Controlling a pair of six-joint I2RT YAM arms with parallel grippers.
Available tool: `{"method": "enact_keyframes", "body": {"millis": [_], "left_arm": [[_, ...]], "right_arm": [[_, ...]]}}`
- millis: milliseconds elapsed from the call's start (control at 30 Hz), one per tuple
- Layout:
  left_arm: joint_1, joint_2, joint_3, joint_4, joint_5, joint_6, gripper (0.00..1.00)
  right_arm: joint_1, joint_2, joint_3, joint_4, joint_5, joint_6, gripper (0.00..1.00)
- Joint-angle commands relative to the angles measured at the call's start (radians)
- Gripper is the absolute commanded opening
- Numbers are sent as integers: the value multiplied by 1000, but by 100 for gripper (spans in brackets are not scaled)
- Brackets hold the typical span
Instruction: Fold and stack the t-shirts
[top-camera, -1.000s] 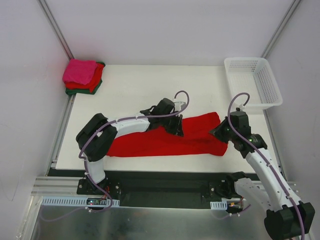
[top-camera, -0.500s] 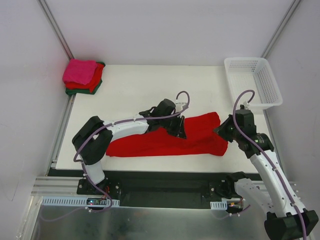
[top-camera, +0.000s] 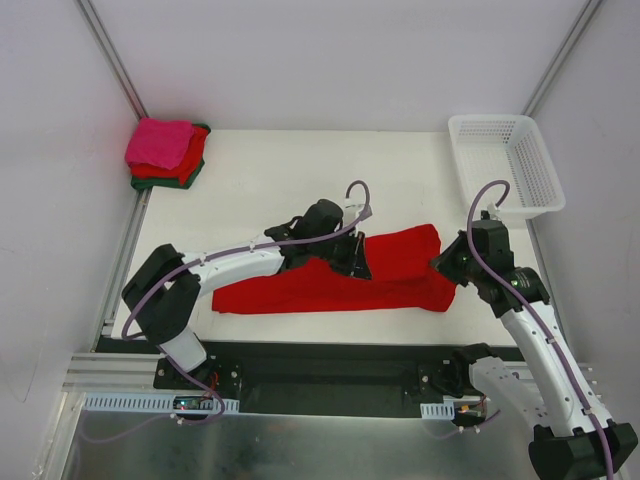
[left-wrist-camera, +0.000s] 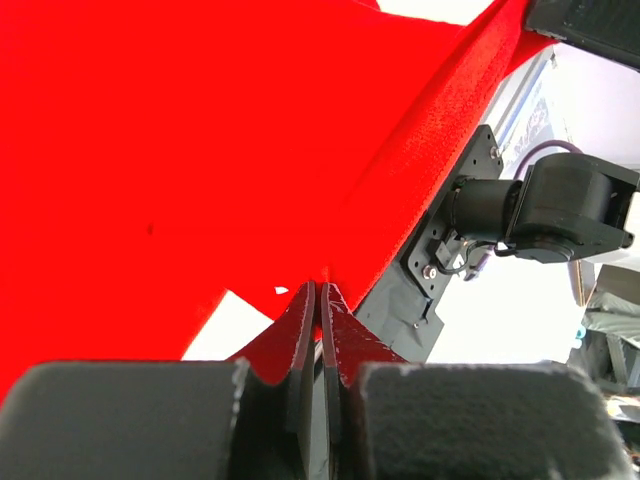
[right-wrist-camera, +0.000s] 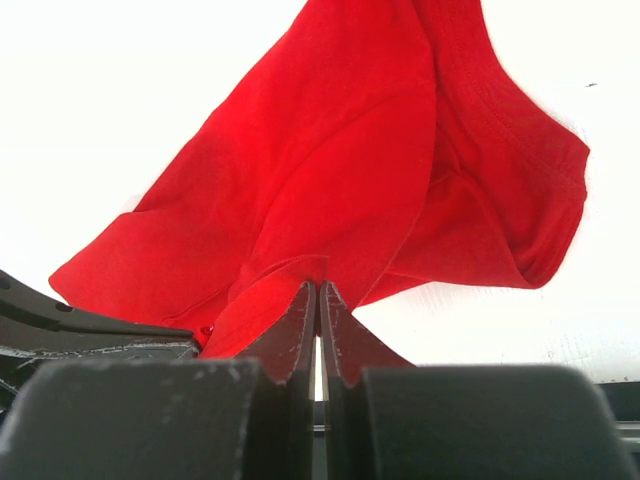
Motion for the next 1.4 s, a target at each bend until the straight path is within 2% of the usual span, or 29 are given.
{"method": "enact_keyframes", "body": {"millis": [0,500,867,1367], "left_arm": [[-22,-23,-5,4,-4,-16,0],[-75,118,71,11,-13,-22,0],[-75,122,56,14,-39,-14,0],[-59,152,82,13,-64,19,0]], "right_arm": [[4,-2,30,-5,16,-25,2],[4,73,45,33,62,-86,1],[4,243,33,160,25,-111,1],[2,331,74,214,74,-144,1]]}}
